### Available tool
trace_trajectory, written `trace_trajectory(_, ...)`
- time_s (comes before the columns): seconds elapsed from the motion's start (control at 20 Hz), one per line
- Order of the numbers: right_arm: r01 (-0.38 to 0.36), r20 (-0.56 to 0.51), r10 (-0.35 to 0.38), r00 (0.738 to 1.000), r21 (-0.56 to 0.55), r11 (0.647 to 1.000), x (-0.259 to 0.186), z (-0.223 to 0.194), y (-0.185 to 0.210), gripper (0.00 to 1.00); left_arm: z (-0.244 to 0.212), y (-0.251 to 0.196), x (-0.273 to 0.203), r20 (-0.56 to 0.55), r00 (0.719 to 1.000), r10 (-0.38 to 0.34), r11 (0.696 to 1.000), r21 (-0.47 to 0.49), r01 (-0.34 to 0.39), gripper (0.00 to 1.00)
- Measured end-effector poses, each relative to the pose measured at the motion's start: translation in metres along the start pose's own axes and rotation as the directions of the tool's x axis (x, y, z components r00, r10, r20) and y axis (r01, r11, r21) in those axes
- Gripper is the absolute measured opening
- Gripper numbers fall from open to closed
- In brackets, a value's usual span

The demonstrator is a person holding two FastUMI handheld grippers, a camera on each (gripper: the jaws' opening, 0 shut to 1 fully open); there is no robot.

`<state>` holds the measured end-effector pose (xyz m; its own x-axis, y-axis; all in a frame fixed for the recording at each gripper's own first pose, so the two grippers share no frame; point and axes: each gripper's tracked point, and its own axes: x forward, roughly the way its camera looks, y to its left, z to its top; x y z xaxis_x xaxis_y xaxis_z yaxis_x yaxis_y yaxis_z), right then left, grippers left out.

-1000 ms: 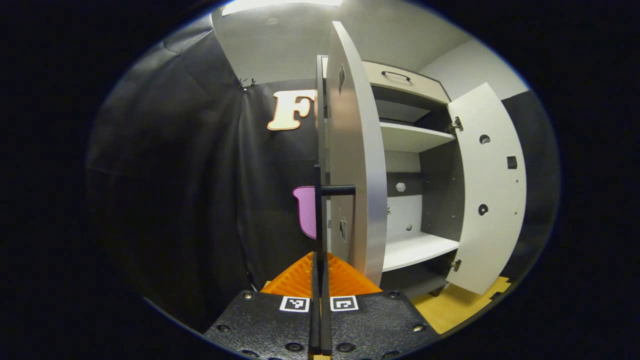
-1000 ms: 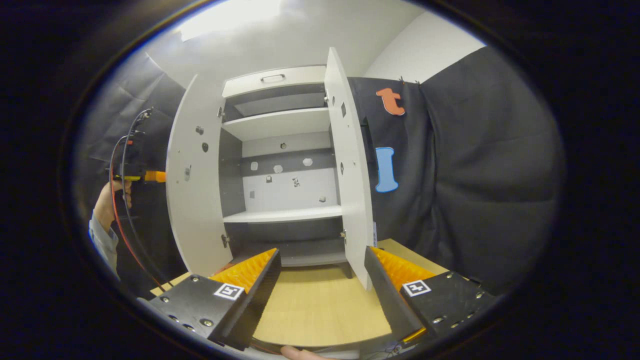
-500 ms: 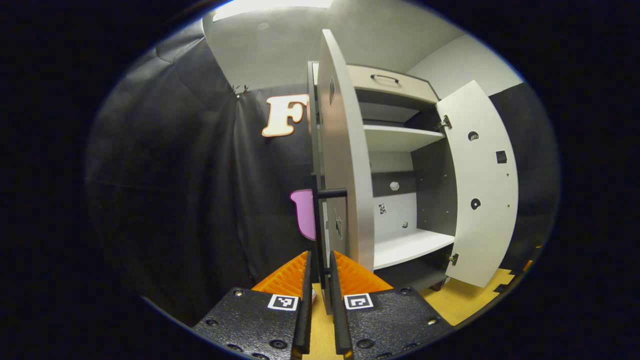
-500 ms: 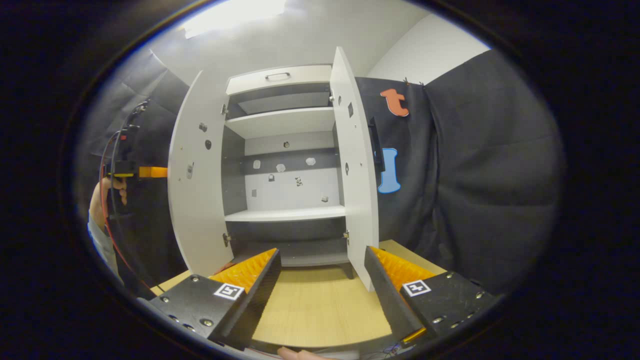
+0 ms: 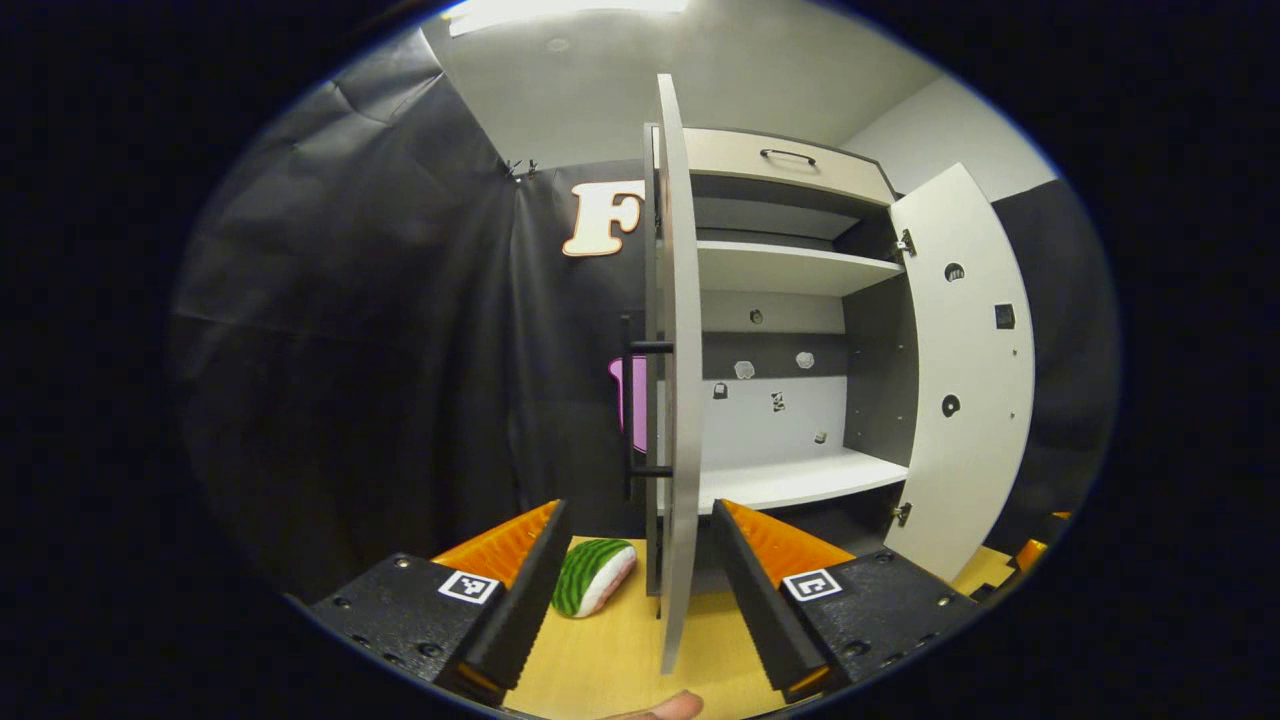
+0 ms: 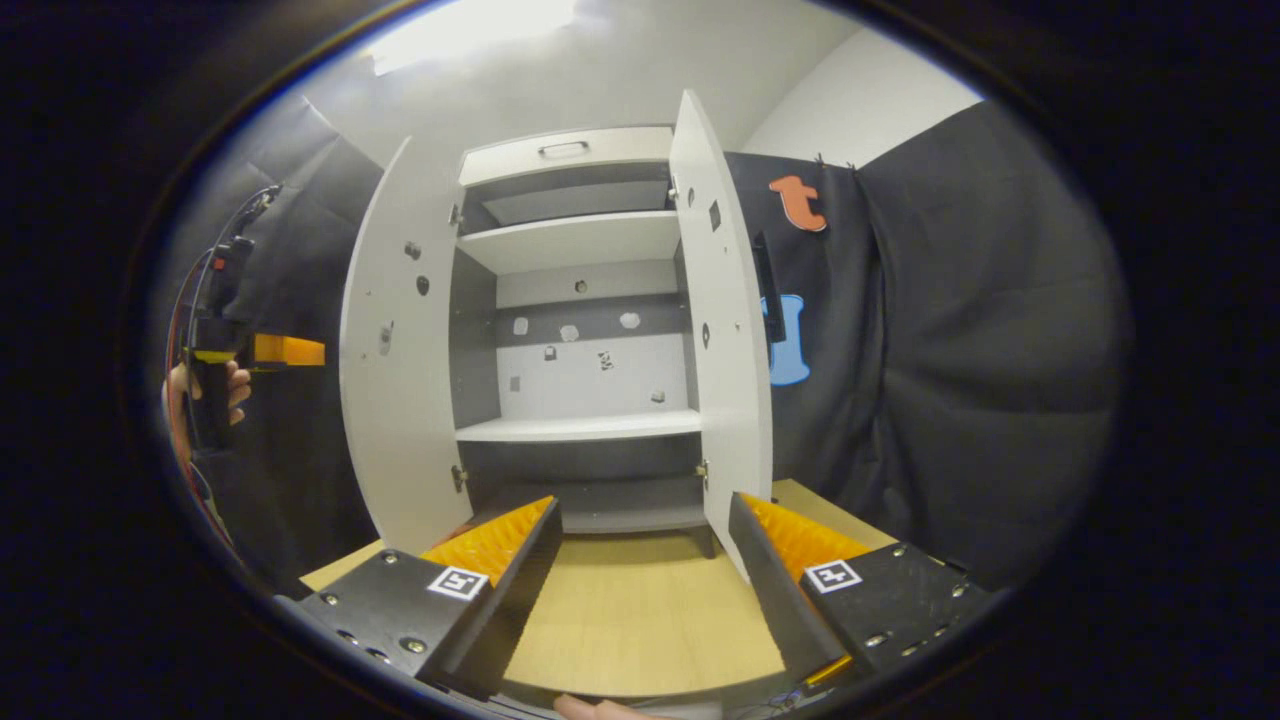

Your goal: Open the right door of the double-door shoe cabinet with the right hand, and open the left door with the left hand.

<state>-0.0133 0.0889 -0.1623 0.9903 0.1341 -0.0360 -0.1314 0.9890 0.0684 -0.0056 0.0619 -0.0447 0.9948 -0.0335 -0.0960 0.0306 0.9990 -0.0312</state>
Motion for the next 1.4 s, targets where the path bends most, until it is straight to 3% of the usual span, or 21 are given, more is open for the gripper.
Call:
trace_trajectory(0.05, -0.002, -0.001, 0.002, 1.0, 0.001, 1.0, 0.0, 0.0, -0.001, 0.99, -0.004, -0.008, 0.0, 0.006, 1.0, -0.017, 1.0, -0.002, 0.017, 1.0)
trace_trajectory(0.4, -0.008, 0.02, 0.007, 1.0, 0.015, 1.0, -0.002, 0.006, -0.001, 0.99, -0.013, -0.047, -0.036, 0.042, 0.999, -0.013, 0.999, -0.032, 0.014, 0.98)
trace_trajectory(0.55, -0.01, 0.033, 0.01, 0.999, 0.014, 1.0, -0.004, 0.01, -0.001, 0.99, -0.022, -0.076, -0.054, 0.048, 0.996, -0.069, 0.998, -0.011, 0.07, 0.94)
trace_trajectory(0.8, -0.015, 0.048, 0.014, 0.999, 0.023, 1.0, -0.005, 0.016, -0.002, 0.99, -0.04, -0.118, -0.069, 0.049, 0.988, -0.148, 0.989, -0.016, 0.148, 0.97)
trace_trajectory(1.4, -0.035, 0.072, 0.035, 0.997, 0.009, 0.999, -0.01, 0.029, 0.007, 0.99, -0.046, -0.107, -0.074, 0.052, 0.994, -0.093, 0.994, -0.053, 0.096, 0.97)
